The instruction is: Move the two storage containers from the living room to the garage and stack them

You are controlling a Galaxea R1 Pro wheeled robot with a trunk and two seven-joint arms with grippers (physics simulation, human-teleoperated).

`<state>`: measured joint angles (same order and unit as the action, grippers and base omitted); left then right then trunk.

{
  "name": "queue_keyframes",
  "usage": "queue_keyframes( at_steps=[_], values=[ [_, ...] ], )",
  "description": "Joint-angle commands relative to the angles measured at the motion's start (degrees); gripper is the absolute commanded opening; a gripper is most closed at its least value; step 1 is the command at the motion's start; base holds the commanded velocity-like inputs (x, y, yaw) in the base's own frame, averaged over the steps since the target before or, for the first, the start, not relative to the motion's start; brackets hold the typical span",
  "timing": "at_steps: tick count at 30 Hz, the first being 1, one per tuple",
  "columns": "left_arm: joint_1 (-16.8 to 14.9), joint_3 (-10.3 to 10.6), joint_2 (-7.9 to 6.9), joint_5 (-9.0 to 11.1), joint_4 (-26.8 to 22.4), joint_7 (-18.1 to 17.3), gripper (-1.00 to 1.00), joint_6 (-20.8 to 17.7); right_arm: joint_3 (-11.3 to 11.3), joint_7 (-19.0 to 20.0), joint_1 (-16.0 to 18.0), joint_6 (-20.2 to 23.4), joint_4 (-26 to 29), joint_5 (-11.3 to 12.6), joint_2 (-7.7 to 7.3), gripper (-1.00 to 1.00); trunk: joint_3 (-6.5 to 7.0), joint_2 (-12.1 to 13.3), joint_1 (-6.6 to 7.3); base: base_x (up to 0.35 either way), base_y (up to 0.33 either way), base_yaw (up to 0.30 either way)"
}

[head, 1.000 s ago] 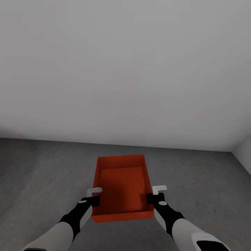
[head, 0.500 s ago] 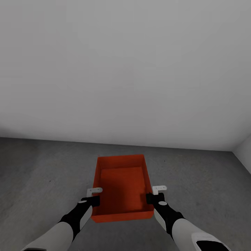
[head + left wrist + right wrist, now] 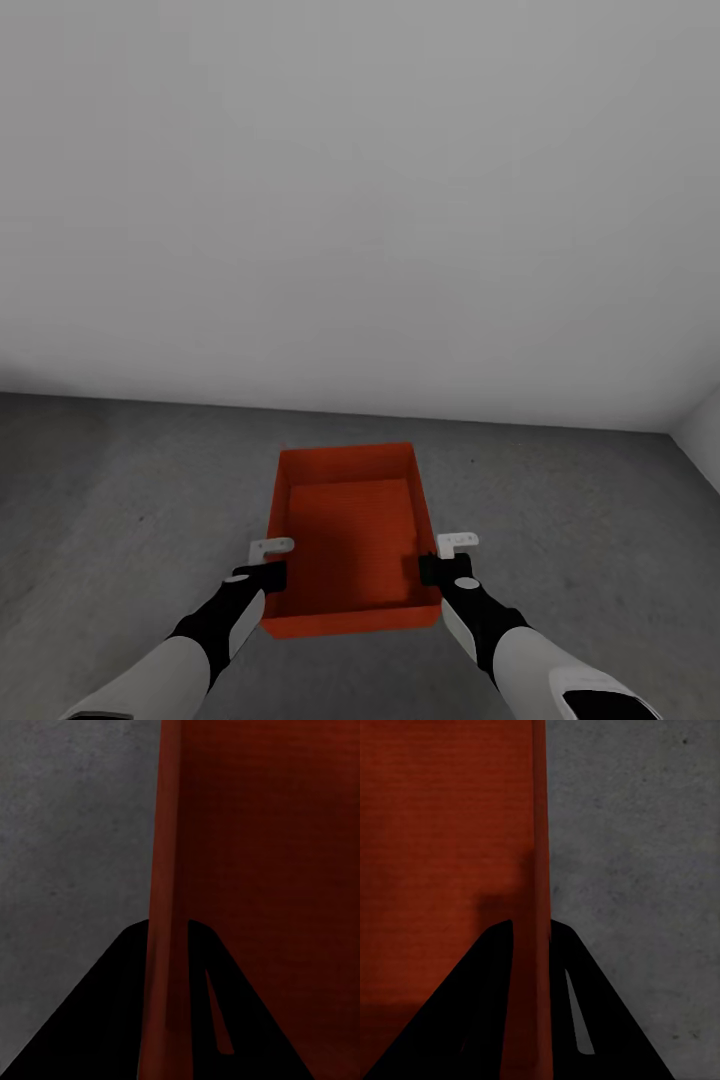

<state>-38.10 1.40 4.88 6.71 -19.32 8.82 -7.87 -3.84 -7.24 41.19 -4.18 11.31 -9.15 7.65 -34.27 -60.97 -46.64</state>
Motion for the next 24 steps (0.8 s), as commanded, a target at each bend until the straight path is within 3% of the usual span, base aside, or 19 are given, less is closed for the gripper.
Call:
queue_keyframes(
  at_steps=[1, 19, 24],
  values=[
    [0.0, -1.2, -0.66, -0.6, -0.6, 1.3, -1.00, 1.5, -0.1, 0.3, 0.0, -0.2, -0.2, 0.0, 0.04, -1.00, -0.24, -0.5, -0.23, 0.000, 0.000, 0.000],
    [0.0, -1.2, -0.68, -0.7, -0.9, 1.4, -1.00, 1.5, -0.1, 0.3, 0.0, -0.1, -0.2, 0.0, 0.06, -1.00, -3.47, -7.7, -4.18, 0.000, 0.000, 0.000],
    [0.0, -1.2, -0.74, -0.7, -0.9, 1.4, -1.00, 1.5, -0.1, 0.3, 0.0, -0.1, -0.2, 0.0, 0.08, -1.00, -4.37, -9.7, -5.28, 0.000, 0.000, -0.135]
  ],
)
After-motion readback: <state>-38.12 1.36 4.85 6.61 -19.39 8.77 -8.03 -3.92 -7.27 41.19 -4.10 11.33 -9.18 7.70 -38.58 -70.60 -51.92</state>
